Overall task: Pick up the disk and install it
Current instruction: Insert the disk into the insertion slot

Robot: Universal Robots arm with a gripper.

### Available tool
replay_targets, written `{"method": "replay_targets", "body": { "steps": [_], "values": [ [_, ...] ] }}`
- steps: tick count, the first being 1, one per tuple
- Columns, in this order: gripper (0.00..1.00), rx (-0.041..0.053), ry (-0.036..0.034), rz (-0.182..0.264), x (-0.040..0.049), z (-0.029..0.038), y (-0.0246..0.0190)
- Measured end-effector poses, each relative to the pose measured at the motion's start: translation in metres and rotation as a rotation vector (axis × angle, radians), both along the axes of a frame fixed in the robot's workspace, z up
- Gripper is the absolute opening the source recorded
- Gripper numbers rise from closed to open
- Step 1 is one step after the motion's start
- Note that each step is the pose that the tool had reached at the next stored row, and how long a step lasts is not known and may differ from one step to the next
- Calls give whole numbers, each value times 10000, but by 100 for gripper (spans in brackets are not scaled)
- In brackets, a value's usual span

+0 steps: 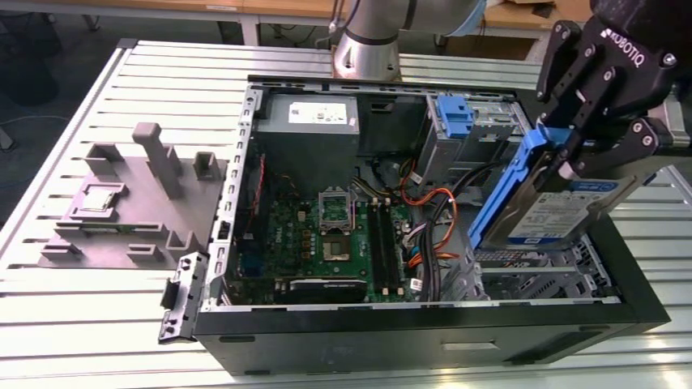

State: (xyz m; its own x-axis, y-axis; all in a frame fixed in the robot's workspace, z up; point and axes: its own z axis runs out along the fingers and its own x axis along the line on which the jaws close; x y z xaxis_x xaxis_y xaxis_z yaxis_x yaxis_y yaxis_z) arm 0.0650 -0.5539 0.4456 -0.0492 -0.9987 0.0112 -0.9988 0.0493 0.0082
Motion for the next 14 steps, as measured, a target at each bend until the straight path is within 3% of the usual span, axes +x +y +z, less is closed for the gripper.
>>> {"method": "replay_targets", "body": {
  "steps": [8,14],
  "values": [
    [36,-1,0,0,57,-74,-46],
    [36,-19,2,1,60,-131,-54]
  ]
}}
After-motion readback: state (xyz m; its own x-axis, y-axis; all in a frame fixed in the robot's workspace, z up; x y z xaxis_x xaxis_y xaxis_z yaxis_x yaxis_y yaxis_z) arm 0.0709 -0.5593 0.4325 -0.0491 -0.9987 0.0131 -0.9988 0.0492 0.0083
